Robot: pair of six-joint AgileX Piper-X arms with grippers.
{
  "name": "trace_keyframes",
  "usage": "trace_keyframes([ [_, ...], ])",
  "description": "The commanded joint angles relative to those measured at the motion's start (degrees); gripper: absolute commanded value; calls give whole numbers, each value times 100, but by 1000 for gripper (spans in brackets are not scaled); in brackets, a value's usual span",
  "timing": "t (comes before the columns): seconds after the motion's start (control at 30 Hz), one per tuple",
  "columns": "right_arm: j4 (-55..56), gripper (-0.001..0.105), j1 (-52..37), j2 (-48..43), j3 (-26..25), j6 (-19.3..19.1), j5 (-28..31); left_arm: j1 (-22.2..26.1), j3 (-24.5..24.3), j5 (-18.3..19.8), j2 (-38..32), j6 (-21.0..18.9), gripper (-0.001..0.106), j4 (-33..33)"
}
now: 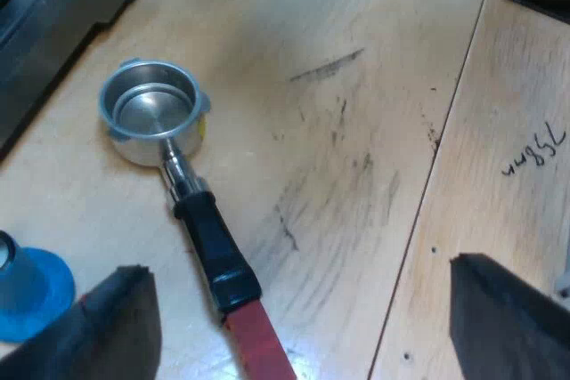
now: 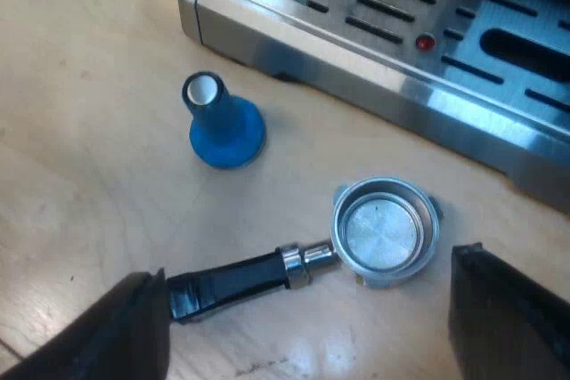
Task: Put the handle in the coffee machine
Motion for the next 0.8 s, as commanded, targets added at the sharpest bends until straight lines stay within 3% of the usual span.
trace_keyframes([
  [0.03,105,75,-166,-22,-45,-248,-77,-4,-4,-69,0,-69,78,-103],
  [0.13,91,75,-348,91,-45,-420,-243,-4,-4,-245,0,-69,84,-104],
  [0.6,-210,75,-1261,1036,-45,-836,-1384,-4,-4,-242,0,-69,84,-104],
  [0.8,-267,75,-1315,1467,-184,-1396,-1486,-4,-4,-242,0,-69,84,-104],
])
